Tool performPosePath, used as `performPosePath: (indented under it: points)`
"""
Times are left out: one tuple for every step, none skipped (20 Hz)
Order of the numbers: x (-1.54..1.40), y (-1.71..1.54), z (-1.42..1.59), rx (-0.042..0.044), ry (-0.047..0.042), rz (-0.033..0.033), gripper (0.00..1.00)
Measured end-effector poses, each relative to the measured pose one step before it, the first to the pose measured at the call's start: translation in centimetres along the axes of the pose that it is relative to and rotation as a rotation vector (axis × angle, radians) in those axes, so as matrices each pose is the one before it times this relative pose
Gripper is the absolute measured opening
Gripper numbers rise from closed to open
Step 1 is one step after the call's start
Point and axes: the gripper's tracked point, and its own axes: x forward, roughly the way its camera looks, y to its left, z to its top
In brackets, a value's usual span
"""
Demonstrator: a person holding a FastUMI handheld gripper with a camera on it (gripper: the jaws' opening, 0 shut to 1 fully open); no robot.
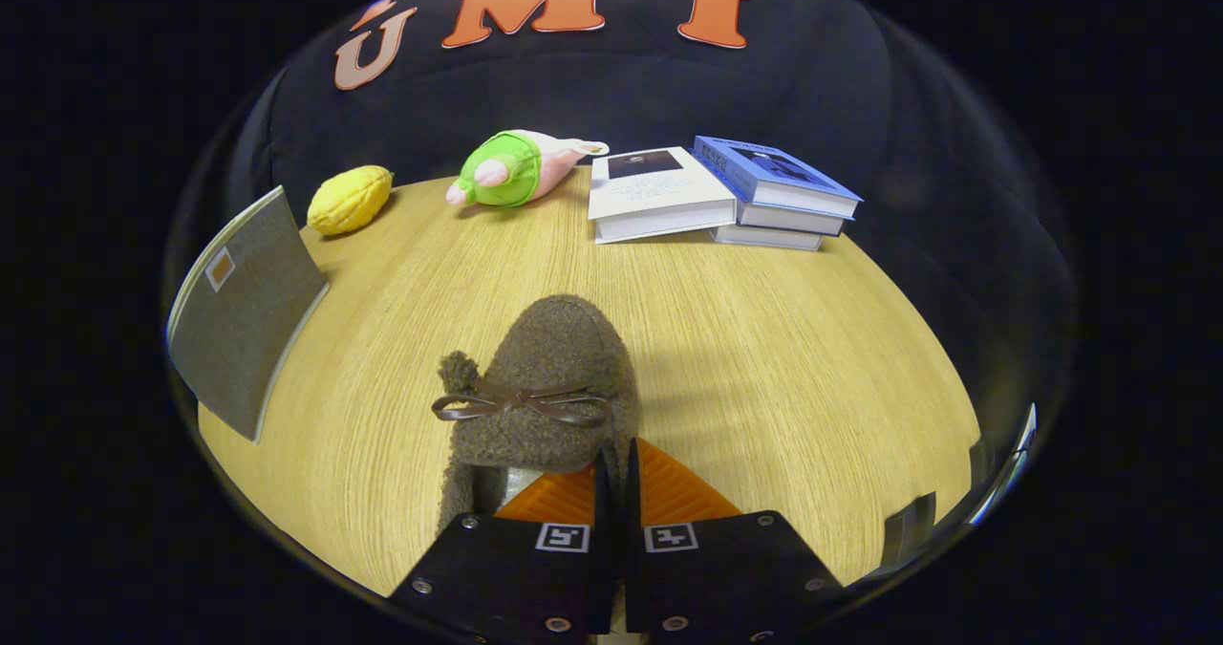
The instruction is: Open the storage box then place both shoes into the box .Put the left shoe in first, then the right shoe, with the right side of both shoes facing outward in a uniform manner.
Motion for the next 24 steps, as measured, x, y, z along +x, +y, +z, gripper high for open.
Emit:
performPosePath:
  points:
    - [-0.491, 0.626, 0.328, 0.01475, -0.00277, 0.02377, 0.05]
    - [-0.387, 0.504, 0.334, -0.00196, -0.00476, 0.01234, 0.05]
    - [-0.245, 0.392, 0.467, -0.00205, -0.00956, 0.00684, 0.05]
    - [-0.285, 0.512, 0.336, -0.00055, -0.00511, 0.00695, 0.05]
    - [-0.29, 0.681, 0.327, 0.01219, -0.00291, 0.01374, 0.05]
    - [-0.296, 0.794, 0.378, 0.01513, -0.0011, 0.01798, 0.05]
    - [-0.181, 0.774, 0.501, 0.01422, -0.0021, 0.01636, 0.05]
    - [-0.38, 0.956, 0.41, 0.00553, -0.00188, 0.01345, 0.05]
    - [-0.325, 0.971, 0.519, 0.00152, -0.0041, 0.01312, 0.05]
    - [-0.394, 1.27, 0.486, 0.00034, -0.00407, 0.01654, 0.05]
    - [-0.203, 1.322, 0.439, 0.00354, -0.00247, 0.02297, 0.05]
    - [-0.255, 1.592, 0.554, 0.00773, -0.00307, 0.02776, 0.05]
    - [-0.142, 1.619, 0.553, 0.00152, -0.00108, 0.02639, 0.05]
    - [-0.251, 1.619, 0.67, -0.00032, -0.00494, 0.021, 0.05]
    - [-0.209, 1.502, 0.697, -0.00583, -0.00619, 0.01803, 0.05]
    - [-0.075, 1.535, 0.61, -0.0044, -0.00391, 0.01556, 0.05]
    - [0.024, 1.452, 0.507, -0.00263, -0.00188, 0.01673, 0.05]
    - [-0.007, 1.576, 0.584, -0.00043, -0.00267, 0.0187, 0.05]
    - [0.006, 1.412, 0.568, 0.00177, -0.00209, 0.01811, 0.05]
    - [0.067, 1.362, 0.647, 0.00373, -0.00492, 0.01657, 0.05]
    - [0.063, 1.397, 0.56, -0.00231, -0.00226, 0.0155, 0.05]
    - [0.026, 1.368, 0.54, -0.0055, -0.00439, 0.01352, 0.05]
    - [0.118, 1.22, 0.554, -0.0063, -0.0063, 0.01246, 0.05]
    - [0.155, 1.255, 0.381, -0.00602, 0.00019, 0.011, 0.05]
